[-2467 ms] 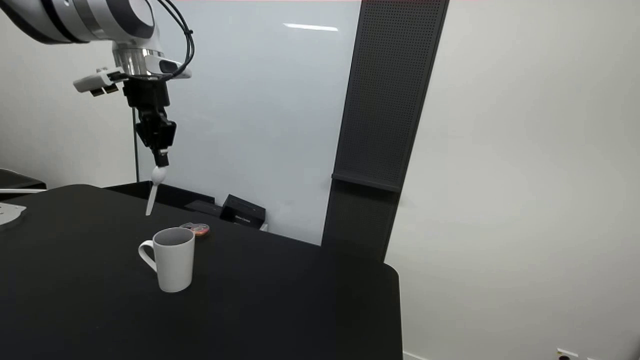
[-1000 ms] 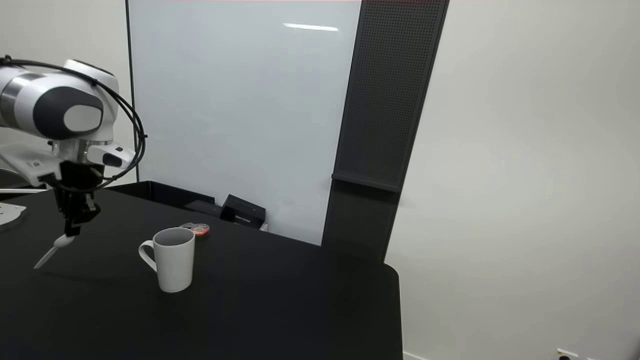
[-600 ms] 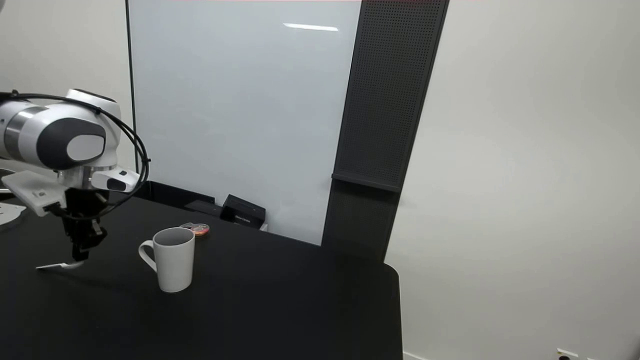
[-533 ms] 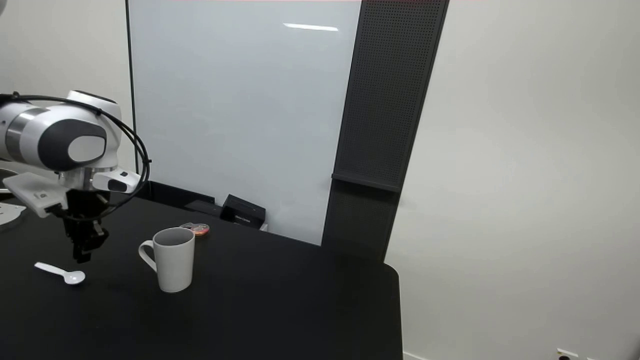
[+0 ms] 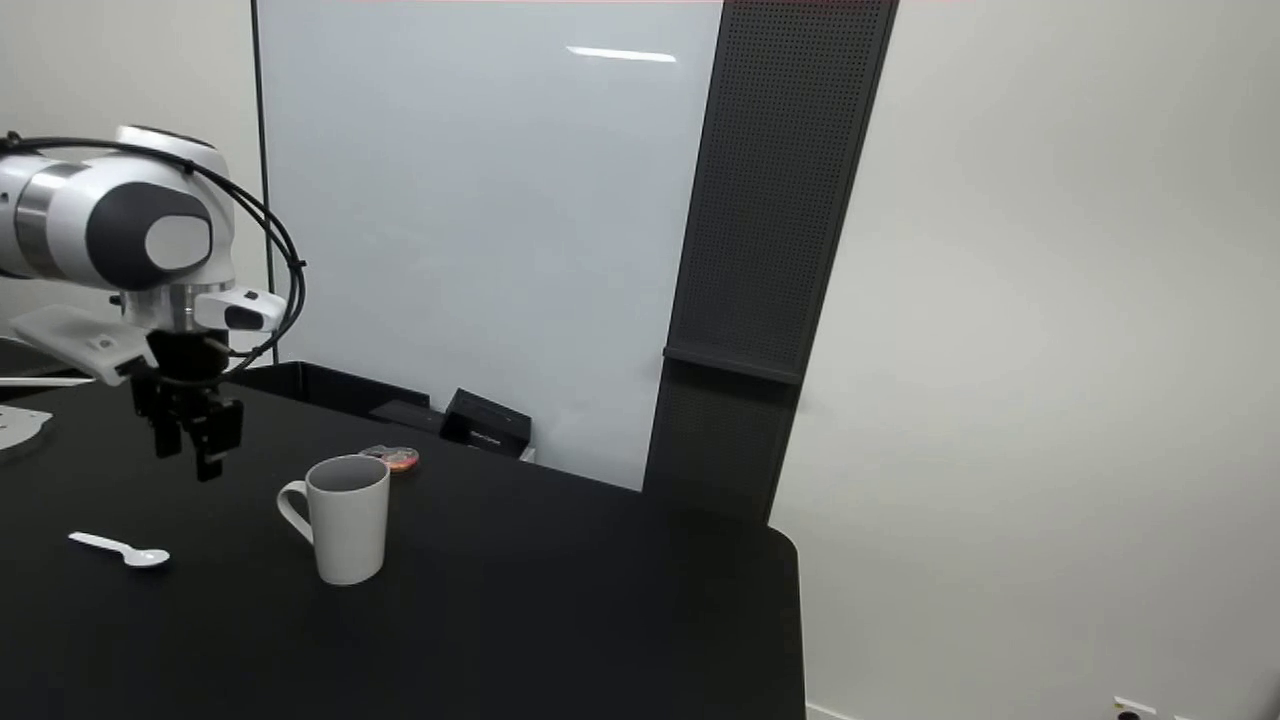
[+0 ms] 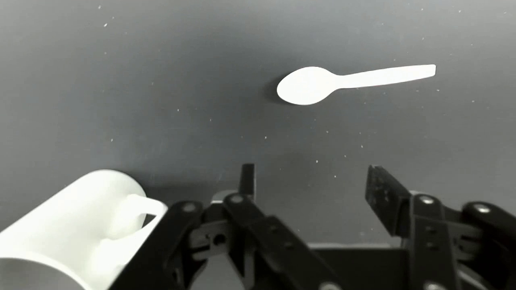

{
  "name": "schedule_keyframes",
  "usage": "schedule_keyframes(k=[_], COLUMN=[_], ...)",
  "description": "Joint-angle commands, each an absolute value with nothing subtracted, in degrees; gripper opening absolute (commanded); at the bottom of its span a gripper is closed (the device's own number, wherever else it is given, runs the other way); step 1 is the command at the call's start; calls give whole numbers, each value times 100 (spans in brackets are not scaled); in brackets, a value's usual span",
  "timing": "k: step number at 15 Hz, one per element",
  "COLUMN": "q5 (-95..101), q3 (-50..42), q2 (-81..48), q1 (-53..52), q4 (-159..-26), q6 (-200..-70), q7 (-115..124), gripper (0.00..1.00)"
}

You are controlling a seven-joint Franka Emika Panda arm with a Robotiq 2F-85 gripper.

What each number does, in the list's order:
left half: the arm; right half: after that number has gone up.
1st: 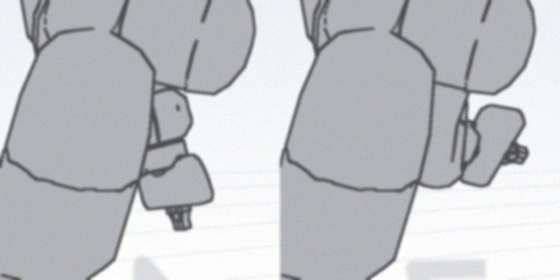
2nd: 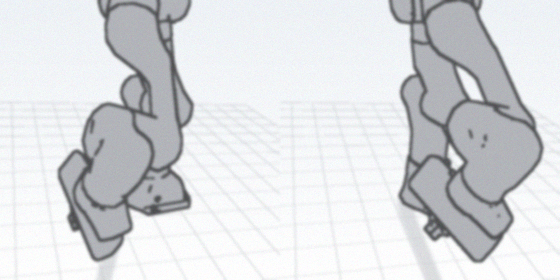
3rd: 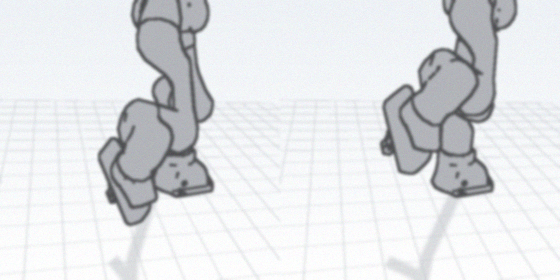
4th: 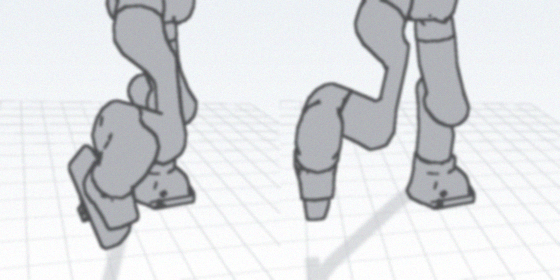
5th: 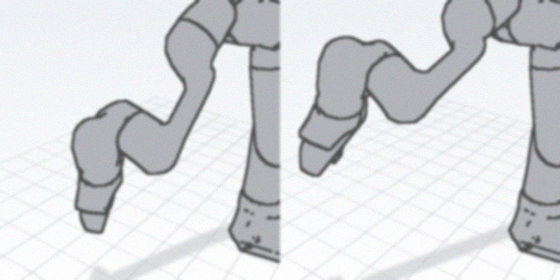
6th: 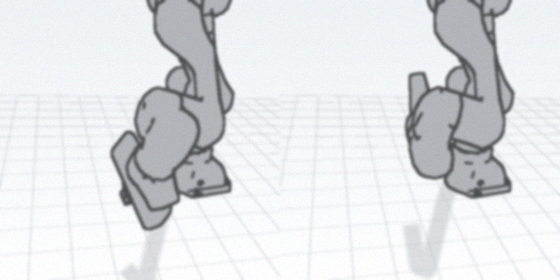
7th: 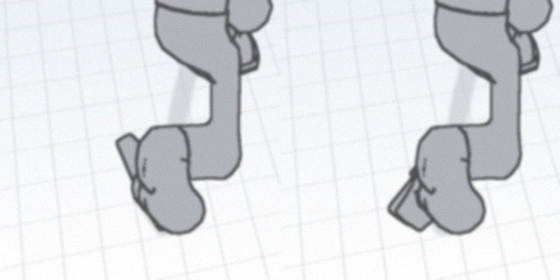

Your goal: Remove the white spoon from the grey mug and place it on the table

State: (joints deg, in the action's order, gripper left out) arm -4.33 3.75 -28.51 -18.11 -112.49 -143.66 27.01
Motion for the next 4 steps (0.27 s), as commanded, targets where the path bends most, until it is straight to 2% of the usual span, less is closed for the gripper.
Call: schedule_keyframes(k=[1, 3, 4], q5=[-403, -410, -411], q3=[400, 401, 399], q2=[-2784, -2804, -2837], q1=[-1796, -1795, -1797], q4=[-11245, -11252, -11252], q6=[-14324, -14327, -14335], q7=[2707, 2703, 2700], gripper=[79, 93, 96])
